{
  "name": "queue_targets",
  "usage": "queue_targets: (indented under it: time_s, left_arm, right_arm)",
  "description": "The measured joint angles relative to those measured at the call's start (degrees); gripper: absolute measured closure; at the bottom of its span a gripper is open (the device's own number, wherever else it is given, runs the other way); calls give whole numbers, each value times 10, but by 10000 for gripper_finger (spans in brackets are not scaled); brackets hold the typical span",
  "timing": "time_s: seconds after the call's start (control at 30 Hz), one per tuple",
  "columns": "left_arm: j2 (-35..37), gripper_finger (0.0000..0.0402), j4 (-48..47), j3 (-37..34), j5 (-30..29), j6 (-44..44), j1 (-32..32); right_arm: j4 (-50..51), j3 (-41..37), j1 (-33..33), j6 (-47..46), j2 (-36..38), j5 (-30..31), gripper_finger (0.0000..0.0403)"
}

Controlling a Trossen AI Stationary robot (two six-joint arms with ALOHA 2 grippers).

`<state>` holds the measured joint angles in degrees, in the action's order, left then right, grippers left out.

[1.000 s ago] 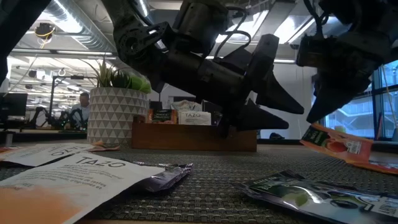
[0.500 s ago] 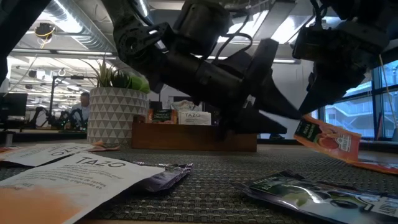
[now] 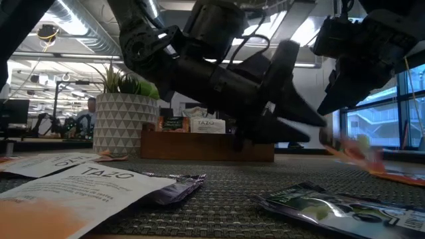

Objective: Pick & Place Tea
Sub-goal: Put the orange tea bag into the left slot of the wooden organizer

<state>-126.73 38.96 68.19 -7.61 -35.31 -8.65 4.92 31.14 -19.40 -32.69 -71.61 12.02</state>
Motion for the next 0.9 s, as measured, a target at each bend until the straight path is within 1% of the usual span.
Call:
queue_targets:
  time_s: [0.23, 0.4, 0.47, 0.6, 0.7, 0.77, 0.9]
  left_arm:
    - [-2, 232, 6, 0, 8, 0, -3]
    - [-2, 233, -2, 0, 20, -17, -3]
    - [-2, 233, -2, 0, 30, -19, -5]
    - [-2, 234, -14, 0, 25, 0, -11]
    - [-2, 244, -17, 0, 22, 5, -16]
    - [-2, 261, -24, 0, 22, 5, -17]
    - [-2, 309, -31, 1, 21, 18, -18]
  right_arm:
    - [-5, 0, 0, -1, 0, 0, 403]
    - [31, 0, 0, -68, 0, -19, 395]
    - [46, 0, 0, -75, 0, -27, 386]
    - [48, 0, 0, -70, 0, -34, 363]
    - [48, 0, 0, -68, 0, -43, 335]
    - [50, 0, 0, -91, 0, -43, 311]
    - [66, 0, 0, -135, 0, -42, 266]
